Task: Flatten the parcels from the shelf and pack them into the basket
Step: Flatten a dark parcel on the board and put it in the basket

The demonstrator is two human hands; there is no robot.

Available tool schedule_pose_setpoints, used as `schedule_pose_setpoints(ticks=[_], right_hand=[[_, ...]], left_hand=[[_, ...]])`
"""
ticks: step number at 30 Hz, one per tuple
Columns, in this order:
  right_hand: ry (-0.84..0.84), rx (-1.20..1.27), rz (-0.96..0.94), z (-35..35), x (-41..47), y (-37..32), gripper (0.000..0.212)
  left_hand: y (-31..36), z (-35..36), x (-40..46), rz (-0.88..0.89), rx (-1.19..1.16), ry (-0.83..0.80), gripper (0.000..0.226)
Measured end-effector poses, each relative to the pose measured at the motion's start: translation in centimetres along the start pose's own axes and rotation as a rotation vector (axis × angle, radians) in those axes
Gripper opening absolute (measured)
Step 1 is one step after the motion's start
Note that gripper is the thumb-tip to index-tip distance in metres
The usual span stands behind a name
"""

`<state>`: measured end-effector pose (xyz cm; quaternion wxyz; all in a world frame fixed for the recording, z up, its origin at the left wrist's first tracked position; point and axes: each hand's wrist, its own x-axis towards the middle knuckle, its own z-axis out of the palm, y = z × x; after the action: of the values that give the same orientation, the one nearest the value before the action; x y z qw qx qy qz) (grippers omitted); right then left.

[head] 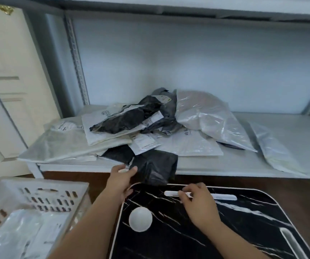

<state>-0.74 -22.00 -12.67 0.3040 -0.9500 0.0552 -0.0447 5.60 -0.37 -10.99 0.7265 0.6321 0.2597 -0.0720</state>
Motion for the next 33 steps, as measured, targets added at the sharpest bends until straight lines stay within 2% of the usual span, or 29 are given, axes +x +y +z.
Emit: schedule_pose_setpoints(ticks=[2,5,10,14,16,18,22,25,26,28,31,33], right_hand=[[-0.081,0.117,0.128,-0.6,-0.1,1.8,0.032],[-0.126,0.437,0.333,-1.5,0.2,3.2,0.035],[-0.280,1.034,0.617,-2.8,0.5,2.8,0.032],[-0.337,1.219,0.689,-2.5,-0.5,2.4,0.025],[-0.321,1.111,0.673,-2.1,-1.6,3.0,0.016],[-0.313,0.879,0.659,-1.6,-3.0,4.5,0.024],[-0.370,0.402,0.534,0.1,-6.7,9.0,0.039],[-0.520,0.025,0.442,1.4,-8.8,11.1,0.035],[-0.524,-0.073,0.413,1.4,-9.1,11.1,0.029],[-0.379,-0.196,0.348,1.2,-8.7,10.9,0.018],[-0.096,-0.166,0.239,1.2,-7.1,9.8,0.025],[-0.083,-0.186,0.101,2.1,-6.5,8.7,0.041]], left_hand=[[-0.7,1.9,0.6,-0.015,-0.101,0.021,0.029],[-1.3,3.5,0.7,0.013,-0.082,0.104,0.021],[-2.7,3.8,-2.3,-0.003,0.014,-0.051,0.017],[-5.5,3.2,-5.6,-0.006,0.111,-0.161,0.017],[-7.1,2.7,-6.8,-0.073,0.187,-0.239,0.021],[-8.7,1.7,-7.6,-0.151,0.320,-0.315,0.024],[-11.9,-0.3,-8.9,-0.239,0.821,-0.459,0.025],[-13.4,-0.4,-8.7,-0.191,1.168,-0.478,0.013],[-13.5,-0.2,-8.7,-0.127,1.293,-0.453,0.017],[-13.3,0.5,-8.5,0.066,1.465,-0.285,0.027],[-13.3,1.8,-8.1,0.298,1.277,0.065,0.028],[-14.6,2.7,-7.7,0.548,1.224,0.126,0.040]])
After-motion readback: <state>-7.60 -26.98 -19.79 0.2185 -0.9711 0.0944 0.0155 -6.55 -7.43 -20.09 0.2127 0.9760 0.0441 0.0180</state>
